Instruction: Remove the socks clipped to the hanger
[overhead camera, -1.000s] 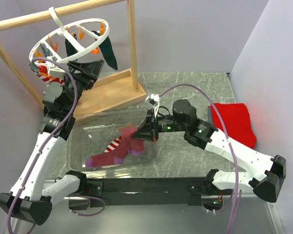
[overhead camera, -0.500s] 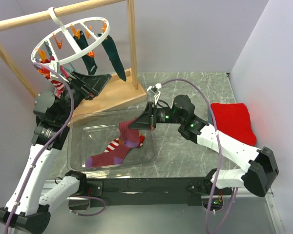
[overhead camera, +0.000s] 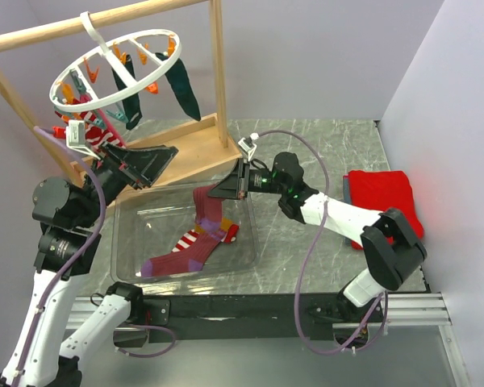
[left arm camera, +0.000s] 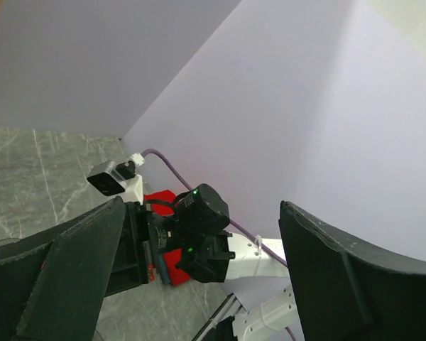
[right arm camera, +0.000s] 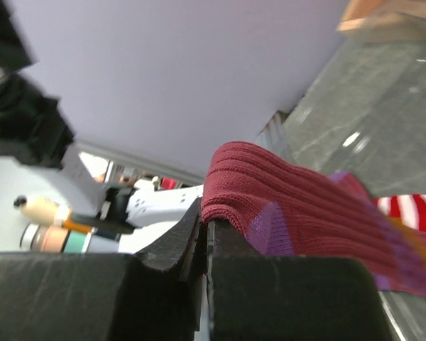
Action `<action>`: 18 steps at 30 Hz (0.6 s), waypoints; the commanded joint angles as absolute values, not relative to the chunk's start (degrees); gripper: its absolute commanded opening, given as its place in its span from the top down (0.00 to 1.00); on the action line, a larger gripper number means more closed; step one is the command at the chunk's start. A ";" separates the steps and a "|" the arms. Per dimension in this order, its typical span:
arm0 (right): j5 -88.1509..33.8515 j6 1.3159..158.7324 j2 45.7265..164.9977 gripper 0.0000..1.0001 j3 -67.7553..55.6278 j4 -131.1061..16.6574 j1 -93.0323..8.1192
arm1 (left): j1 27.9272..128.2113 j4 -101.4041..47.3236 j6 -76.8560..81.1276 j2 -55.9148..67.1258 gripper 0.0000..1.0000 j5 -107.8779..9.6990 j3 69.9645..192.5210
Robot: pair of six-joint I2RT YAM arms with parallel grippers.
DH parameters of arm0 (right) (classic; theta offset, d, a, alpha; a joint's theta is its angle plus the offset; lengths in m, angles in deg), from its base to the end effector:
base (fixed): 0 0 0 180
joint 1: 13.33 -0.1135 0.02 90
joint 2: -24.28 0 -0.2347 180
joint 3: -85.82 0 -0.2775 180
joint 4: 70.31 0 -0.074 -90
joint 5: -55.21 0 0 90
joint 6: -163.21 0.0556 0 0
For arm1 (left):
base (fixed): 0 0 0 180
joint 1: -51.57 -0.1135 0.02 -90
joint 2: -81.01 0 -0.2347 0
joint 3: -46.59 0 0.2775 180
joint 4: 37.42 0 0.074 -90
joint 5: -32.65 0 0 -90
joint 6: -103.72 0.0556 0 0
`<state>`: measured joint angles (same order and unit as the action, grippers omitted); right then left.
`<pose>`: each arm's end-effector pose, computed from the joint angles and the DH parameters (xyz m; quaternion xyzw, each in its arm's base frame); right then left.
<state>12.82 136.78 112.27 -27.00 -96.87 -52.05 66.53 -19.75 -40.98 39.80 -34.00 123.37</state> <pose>0.2724 0.2710 0.2606 -0.1603 0.6637 0.6983 0.2149 0.1761 -0.0699 0.4680 -0.0420 0.5976 -0.5500 0.5819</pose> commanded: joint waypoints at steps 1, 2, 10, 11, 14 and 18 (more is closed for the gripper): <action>10.13 136.24 112.96 1.00 -28.17 -100.98 -50.95 | 66.25 -18.08 -38.93 40.49 0.05 -32.13 123.67; 9.95 135.53 113.05 1.00 -28.43 -100.37 -50.86 | 66.25 -17.73 -38.84 40.67 0.04 -31.95 123.67; 8.36 130.78 110.42 1.00 -31.95 -95.35 -48.75 | 66.25 -19.22 -39.11 40.67 0.04 -30.28 122.01; 7.67 130.69 110.68 1.00 -32.21 -95.09 -48.66 | 66.25 -19.31 -39.19 40.76 0.04 -30.19 121.74; 4.78 135.23 112.25 1.00 -34.75 -99.72 -49.27 | 66.25 -19.84 -39.37 41.02 0.04 -29.84 121.39; 0.99 146.31 118.75 1.00 -36.09 -116.91 -52.96 | 66.25 -18.79 -38.84 41.37 0.04 -30.19 121.30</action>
<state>5.87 136.56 113.75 -36.01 -99.97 -49.58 66.53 -17.73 -39.95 40.43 -31.29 121.16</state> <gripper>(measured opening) 0.023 0.959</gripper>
